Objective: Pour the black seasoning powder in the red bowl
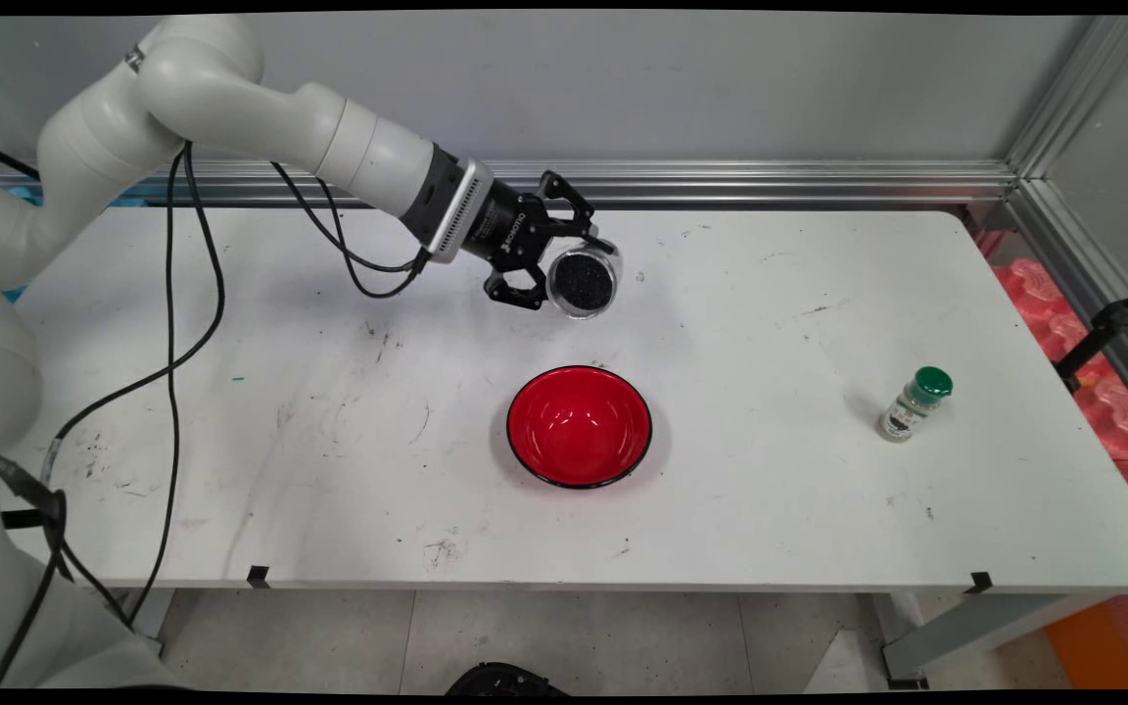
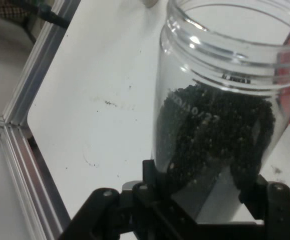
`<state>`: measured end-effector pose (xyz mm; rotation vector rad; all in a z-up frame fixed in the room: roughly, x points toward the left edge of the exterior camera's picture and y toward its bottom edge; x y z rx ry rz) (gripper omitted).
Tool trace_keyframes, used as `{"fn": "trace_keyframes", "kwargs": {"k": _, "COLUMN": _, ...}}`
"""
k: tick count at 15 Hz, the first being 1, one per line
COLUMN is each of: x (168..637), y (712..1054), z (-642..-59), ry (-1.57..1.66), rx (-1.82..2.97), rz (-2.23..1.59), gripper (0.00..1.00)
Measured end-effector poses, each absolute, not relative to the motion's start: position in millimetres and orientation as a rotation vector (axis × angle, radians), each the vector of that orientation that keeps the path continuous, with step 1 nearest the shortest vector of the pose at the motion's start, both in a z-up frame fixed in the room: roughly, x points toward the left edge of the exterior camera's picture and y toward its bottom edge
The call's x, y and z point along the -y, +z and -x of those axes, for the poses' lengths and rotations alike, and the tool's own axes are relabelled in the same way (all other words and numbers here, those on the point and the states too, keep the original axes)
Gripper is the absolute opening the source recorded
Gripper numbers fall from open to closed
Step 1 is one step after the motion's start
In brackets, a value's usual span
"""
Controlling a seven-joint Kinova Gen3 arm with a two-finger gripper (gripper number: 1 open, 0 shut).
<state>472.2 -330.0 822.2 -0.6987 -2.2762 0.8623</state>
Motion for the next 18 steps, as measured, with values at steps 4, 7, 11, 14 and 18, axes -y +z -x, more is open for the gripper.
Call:
{"fn": "trace_keyframes", "kwargs": {"k": 4, "x": 330, "y": 819, "z": -469, "ry": 0.908, "rx": 2.273, "rz": 0.791, "gripper": 0.00}}
{"fn": "trace_keyframes", "kwargs": {"k": 7, "x": 330, "y": 817, "z": -465, "ry": 0.940, "rx": 2.268, "rz": 0.861, "gripper": 0.00}}
{"fn": "trace_keyframes", "kwargs": {"k": 11, "x": 330, "y": 813, "z": -461, "ry": 0.981, "rx": 2.258, "rz": 0.957, "gripper": 0.00}}
{"fn": "trace_keyframes", "kwargs": {"k": 14, "x": 329, "y": 811, "z": -458, "ry": 1.000, "rx": 2.250, "rz": 1.008, "gripper": 0.00}}
{"fn": "trace_keyframes", "kwargs": {"k": 18, "x": 328, "y": 808, "z": -453, "ry": 1.031, "rx": 2.232, "rz": 1.096, "gripper": 0.00}}
